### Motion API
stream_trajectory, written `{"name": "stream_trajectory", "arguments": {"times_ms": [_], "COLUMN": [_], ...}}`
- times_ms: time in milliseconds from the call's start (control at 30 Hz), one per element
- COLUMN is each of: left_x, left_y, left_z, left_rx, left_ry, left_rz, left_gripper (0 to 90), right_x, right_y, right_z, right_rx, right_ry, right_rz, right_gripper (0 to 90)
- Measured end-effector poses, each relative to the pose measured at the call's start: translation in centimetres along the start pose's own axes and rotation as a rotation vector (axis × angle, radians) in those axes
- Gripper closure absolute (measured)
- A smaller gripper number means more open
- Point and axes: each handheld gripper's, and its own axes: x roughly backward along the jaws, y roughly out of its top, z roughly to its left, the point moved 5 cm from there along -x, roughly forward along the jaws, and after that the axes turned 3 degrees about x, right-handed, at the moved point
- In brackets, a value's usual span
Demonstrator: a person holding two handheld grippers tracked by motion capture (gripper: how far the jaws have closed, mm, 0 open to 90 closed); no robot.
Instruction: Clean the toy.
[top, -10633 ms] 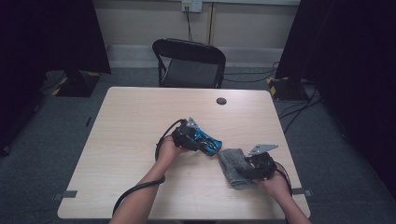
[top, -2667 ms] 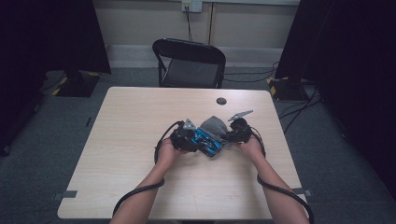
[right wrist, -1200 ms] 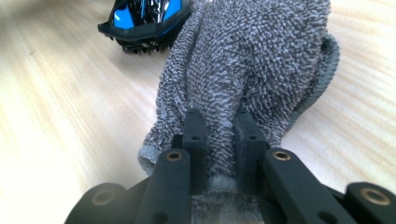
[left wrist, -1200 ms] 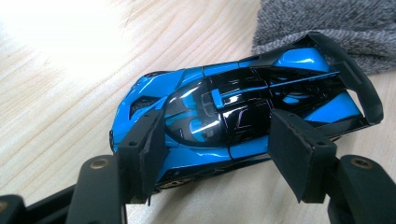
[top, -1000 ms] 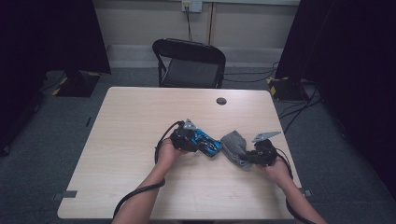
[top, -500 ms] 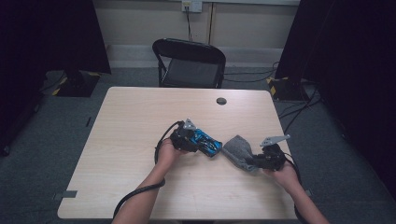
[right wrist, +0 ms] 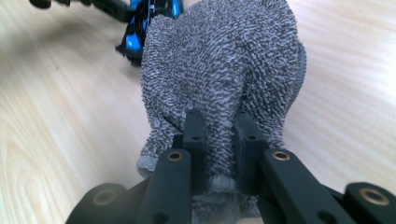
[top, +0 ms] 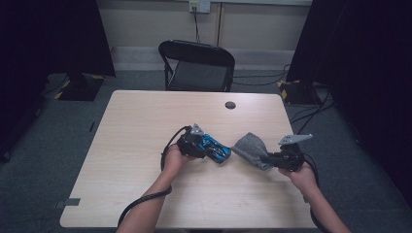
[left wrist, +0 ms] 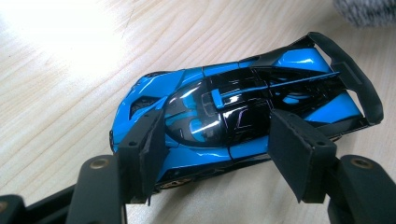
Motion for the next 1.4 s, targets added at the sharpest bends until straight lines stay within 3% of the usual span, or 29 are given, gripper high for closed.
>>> {"name": "stream_trajectory", "arguments": {"times_ms": [567, 933, 1400], "left_x": [0.0, 0.0, 0.0], "left_y": [0.0, 0.0, -0.1], "left_z": [0.0, 0.0, 0.0], "left_rx": [-0.001, -0.002, 0.001], "left_ry": [0.000, 0.001, 0.002], "left_rz": [-0.002, -0.003, -0.015], "left_gripper": [36.9, 36.9, 36.9], "right_x": [-3.9, -7.2, -11.4], "right_y": [5.9, 8.5, 10.9], "right_z": [-1.0, -1.2, -0.8], "right_rx": [0.002, 0.010, 0.031], "right_ry": [-0.043, -0.083, -0.068], "right_rz": [-0.005, 0.000, 0.028], "right_gripper": [78.5, 78.5, 78.5]}}
